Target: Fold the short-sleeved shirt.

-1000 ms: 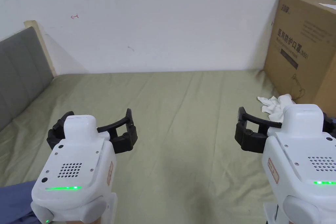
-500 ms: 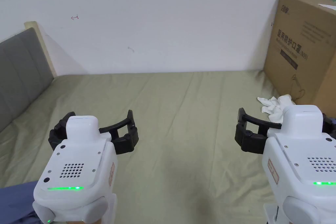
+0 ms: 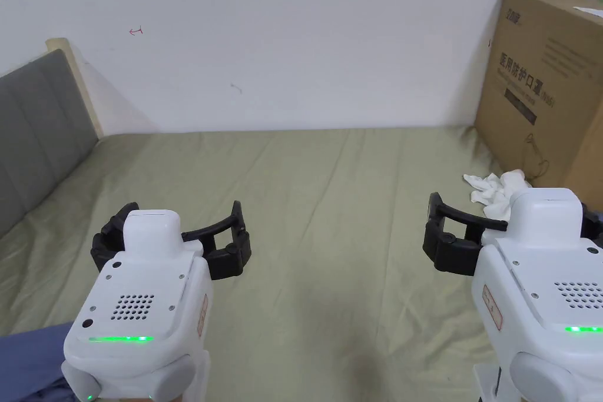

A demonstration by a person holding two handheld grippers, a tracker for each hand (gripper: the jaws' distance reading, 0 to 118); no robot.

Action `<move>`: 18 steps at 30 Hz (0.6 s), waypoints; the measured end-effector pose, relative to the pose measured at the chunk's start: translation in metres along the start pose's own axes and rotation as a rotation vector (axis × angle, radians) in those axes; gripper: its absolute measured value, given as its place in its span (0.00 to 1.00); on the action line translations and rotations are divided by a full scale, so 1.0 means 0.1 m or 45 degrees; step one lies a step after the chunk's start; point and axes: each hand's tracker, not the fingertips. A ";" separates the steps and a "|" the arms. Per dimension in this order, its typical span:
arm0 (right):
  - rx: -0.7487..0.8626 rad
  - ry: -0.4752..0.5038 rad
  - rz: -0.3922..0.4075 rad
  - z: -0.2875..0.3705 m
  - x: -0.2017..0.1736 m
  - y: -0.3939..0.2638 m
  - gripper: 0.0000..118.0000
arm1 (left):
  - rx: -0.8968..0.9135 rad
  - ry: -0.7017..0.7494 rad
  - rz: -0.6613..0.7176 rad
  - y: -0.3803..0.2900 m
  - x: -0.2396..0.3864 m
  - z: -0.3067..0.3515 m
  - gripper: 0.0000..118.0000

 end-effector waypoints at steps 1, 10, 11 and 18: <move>-0.001 -0.001 0.000 0.00 0.00 0.00 1.00 | -0.001 -0.001 -0.003 0.00 0.00 0.00 1.00; -0.004 0.006 -0.003 0.00 -0.01 0.00 1.00 | 0.006 -0.004 -0.019 0.02 0.01 0.01 1.00; -0.004 0.007 -0.003 0.00 -0.01 0.00 1.00 | 0.007 -0.006 -0.020 0.02 0.01 0.01 1.00; 0.001 0.008 -0.007 -0.01 -0.02 0.02 1.00 | 0.008 -0.012 -0.023 0.02 0.01 0.01 1.00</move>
